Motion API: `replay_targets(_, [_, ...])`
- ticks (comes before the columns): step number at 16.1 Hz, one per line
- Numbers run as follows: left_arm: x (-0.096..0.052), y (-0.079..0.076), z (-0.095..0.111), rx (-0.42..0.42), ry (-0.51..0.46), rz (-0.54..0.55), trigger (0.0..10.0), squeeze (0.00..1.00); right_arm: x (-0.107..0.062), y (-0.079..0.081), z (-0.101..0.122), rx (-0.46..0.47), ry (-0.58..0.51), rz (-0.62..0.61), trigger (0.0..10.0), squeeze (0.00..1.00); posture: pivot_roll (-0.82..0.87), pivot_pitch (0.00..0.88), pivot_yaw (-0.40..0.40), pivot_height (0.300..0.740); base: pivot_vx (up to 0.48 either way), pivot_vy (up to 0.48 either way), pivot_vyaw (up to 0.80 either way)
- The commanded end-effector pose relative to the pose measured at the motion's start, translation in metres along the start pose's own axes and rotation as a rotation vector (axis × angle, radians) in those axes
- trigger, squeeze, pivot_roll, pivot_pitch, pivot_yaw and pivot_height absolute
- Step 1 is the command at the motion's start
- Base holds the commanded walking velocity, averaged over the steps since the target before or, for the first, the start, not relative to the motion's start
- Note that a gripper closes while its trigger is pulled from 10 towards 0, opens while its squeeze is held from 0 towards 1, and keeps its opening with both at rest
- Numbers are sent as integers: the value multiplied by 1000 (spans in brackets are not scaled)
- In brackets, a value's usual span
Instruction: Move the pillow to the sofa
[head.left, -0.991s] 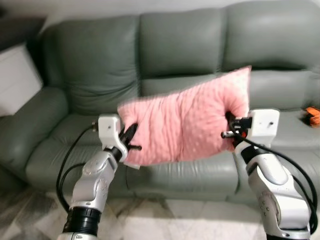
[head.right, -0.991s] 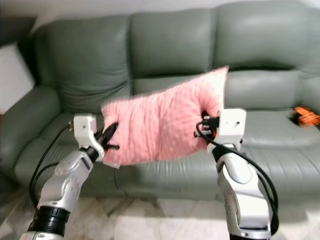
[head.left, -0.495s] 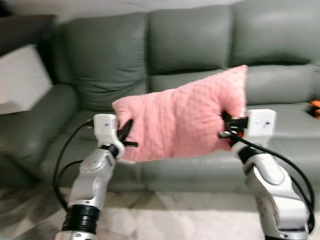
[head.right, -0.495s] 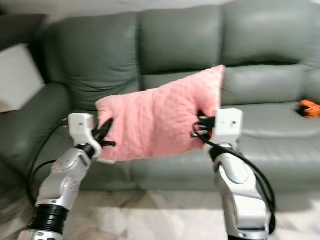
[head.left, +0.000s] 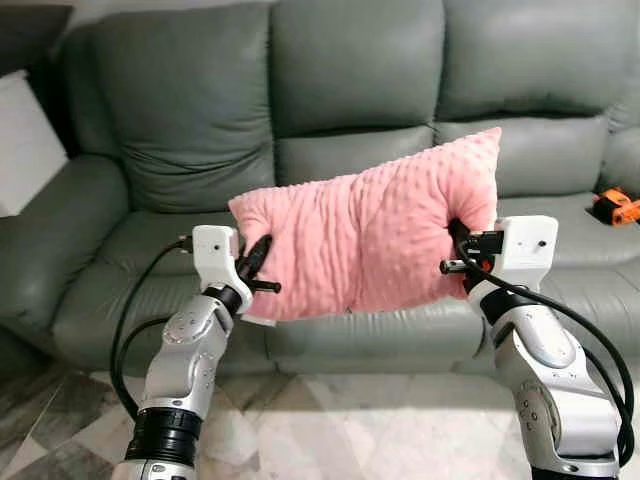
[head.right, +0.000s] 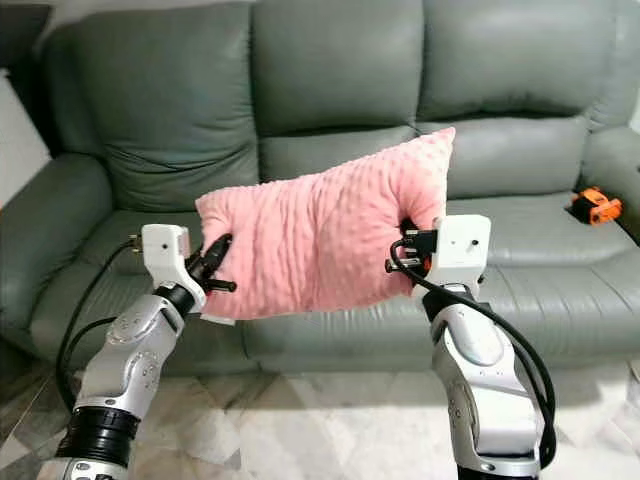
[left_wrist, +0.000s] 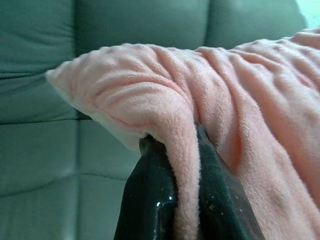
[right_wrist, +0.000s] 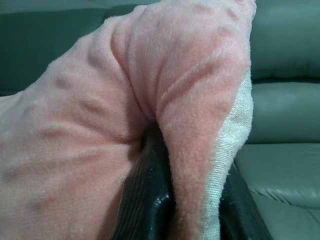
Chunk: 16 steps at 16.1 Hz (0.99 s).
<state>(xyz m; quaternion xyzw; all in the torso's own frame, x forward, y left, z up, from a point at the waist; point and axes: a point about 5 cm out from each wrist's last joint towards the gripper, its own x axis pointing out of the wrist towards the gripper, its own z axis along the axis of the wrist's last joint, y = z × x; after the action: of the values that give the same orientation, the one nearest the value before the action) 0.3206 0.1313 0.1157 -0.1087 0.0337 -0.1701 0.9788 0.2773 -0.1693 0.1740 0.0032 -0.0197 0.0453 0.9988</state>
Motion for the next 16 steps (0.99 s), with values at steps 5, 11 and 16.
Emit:
replay_targets(5, [-2,-11,-2,-27,14,-89,10000,0,1,5,5,11,-17,17,10000,0,-265,0,69,740,0,0,-800])
replay_targets(11, [-4,-11,-3,-36,16,-99,10000,0,1,5,5,13,-13,17,10000,0,-264,0,67,740,0,0,-800])
replay_targets(16, [-6,-17,0,-32,-5,-151,10000,0,0,7,5,4,-23,28,10000,0,-265,0,65,740,415,0,0])
